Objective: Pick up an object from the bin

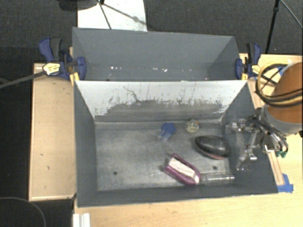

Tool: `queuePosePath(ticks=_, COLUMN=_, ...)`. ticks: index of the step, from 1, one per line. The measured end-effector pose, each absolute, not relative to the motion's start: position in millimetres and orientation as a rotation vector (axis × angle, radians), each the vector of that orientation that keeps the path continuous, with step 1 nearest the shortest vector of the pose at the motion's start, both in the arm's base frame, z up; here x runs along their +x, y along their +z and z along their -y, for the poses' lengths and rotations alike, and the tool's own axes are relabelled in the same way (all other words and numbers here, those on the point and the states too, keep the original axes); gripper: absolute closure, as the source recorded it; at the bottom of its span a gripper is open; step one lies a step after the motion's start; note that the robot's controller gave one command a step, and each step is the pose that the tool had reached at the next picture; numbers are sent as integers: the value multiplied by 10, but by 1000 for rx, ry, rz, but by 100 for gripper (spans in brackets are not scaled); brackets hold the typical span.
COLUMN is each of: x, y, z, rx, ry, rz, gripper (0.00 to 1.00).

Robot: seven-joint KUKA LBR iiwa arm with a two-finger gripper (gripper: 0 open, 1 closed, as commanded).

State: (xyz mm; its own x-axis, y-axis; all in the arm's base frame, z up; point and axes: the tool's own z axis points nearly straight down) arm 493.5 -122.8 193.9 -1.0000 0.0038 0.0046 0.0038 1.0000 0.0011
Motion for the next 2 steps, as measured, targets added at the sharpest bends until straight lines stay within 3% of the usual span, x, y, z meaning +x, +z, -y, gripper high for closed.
queuePosePath(ticks=1, x=5543, y=678, z=1213, rx=170, ry=0, rz=3139, gripper=0)
queuePosePath(ticks=2, x=5805, y=722, z=741, rx=477, ry=4, rz=3106, gripper=0)
